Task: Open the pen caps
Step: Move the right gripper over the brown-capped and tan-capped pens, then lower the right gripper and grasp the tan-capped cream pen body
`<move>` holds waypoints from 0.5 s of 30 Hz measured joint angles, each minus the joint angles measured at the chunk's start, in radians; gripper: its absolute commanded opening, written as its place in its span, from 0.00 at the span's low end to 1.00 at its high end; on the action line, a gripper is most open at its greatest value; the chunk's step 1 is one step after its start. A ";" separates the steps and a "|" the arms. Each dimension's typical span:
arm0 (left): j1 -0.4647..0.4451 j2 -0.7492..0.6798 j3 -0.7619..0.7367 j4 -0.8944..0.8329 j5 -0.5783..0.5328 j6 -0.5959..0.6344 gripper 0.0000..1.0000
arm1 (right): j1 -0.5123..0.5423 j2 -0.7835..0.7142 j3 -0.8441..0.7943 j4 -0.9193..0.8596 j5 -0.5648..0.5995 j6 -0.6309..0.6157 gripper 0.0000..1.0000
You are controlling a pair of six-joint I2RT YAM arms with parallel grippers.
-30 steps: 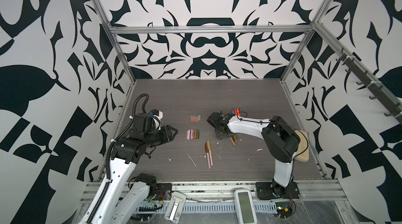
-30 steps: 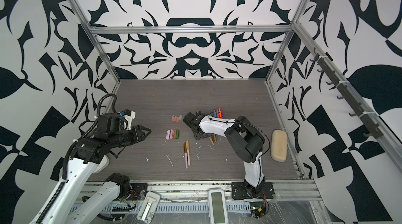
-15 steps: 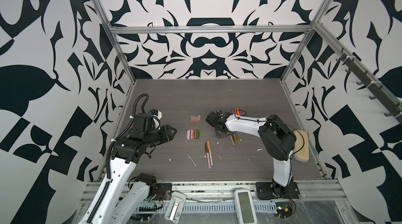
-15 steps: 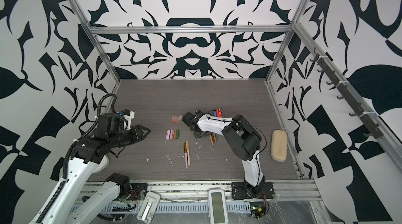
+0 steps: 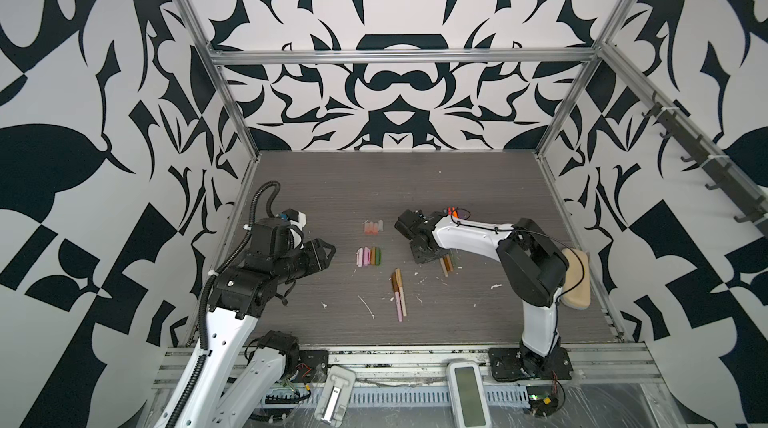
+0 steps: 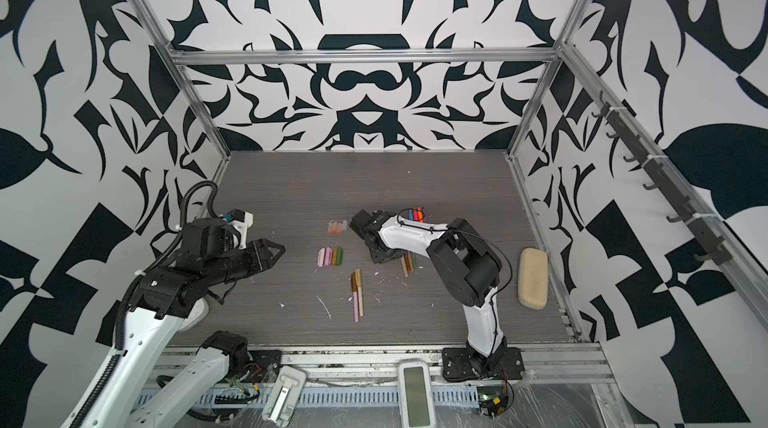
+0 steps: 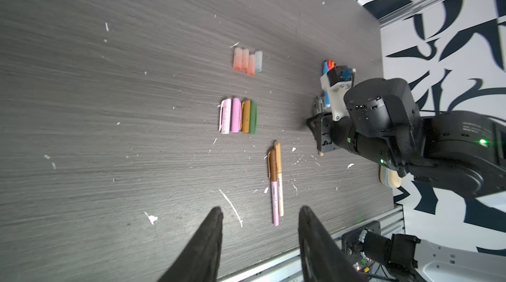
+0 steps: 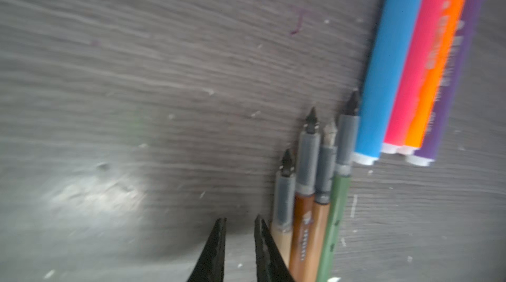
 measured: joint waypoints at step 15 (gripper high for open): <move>0.000 -0.179 -0.014 0.022 0.024 0.001 0.49 | 0.331 -0.480 -0.271 0.107 -0.111 0.160 0.24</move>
